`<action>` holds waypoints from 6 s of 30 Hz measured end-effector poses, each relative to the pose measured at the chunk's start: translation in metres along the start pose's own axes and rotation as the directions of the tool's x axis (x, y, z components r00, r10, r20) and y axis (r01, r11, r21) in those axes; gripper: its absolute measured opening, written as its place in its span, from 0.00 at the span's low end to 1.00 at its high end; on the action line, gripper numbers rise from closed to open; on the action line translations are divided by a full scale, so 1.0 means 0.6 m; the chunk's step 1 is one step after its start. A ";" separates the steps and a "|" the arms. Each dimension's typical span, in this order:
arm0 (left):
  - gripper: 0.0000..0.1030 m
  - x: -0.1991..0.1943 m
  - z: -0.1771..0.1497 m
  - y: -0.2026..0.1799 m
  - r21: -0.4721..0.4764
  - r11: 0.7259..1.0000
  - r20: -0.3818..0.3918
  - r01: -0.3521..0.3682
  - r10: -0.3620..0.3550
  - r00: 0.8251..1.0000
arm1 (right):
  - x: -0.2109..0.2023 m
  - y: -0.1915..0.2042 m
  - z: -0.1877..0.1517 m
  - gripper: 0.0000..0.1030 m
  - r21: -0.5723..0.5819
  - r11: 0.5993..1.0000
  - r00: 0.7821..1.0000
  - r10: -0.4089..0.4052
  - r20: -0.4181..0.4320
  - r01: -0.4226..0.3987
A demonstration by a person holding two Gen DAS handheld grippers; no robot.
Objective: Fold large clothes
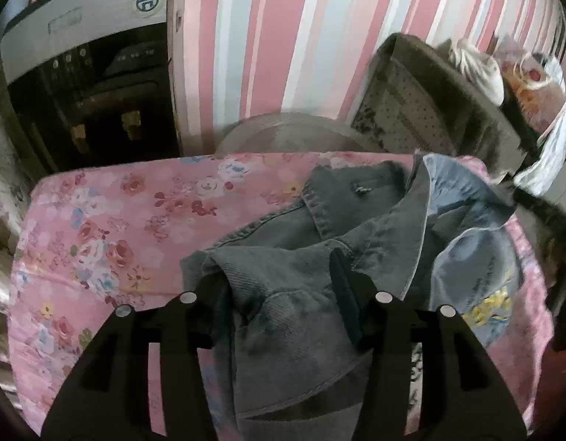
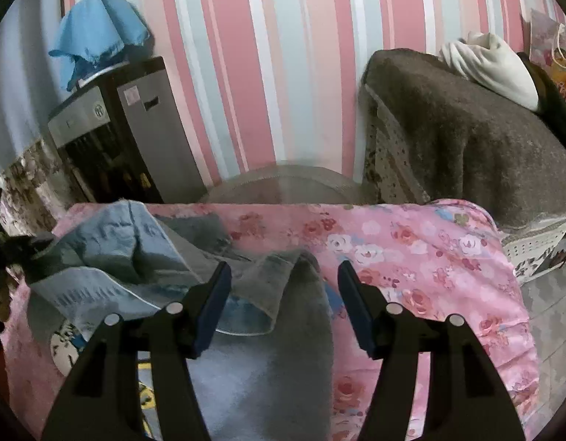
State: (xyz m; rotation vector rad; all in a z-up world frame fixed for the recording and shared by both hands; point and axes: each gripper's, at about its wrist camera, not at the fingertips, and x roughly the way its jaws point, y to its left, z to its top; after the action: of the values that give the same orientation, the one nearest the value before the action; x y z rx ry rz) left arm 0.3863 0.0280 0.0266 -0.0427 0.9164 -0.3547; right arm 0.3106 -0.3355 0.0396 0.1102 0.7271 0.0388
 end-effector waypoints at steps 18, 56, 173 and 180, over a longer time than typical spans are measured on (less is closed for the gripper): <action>0.97 -0.061 -0.043 0.032 0.002 0.992 0.123 -0.124 0.123 0.985 | -0.001 -0.012 -0.032 0.59 -0.010 1.000 1.000 -0.016 -0.018 0.016; 0.09 0.043 -0.023 0.058 -0.011 0.990 0.237 -0.141 0.140 0.961 | 0.018 0.007 0.044 0.08 -0.084 0.995 0.978 -0.031 0.208 0.049; 0.36 0.117 -0.144 -0.316 0.038 0.986 0.062 -0.164 0.161 0.985 | -0.022 -0.022 -0.184 0.93 0.162 0.986 0.999 -0.038 0.026 0.034; 0.36 0.130 -0.159 -0.330 0.086 0.974 0.084 -0.207 0.200 0.976 | -0.013 -0.040 -0.202 0.93 0.276 0.961 0.998 -0.007 -0.055 0.022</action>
State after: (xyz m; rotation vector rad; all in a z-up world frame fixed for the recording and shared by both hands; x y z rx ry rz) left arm 0.2990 -0.1725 -0.0546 0.1238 0.8206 -0.2032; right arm 0.2241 -0.3494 -0.0482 0.3731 0.7843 -0.0749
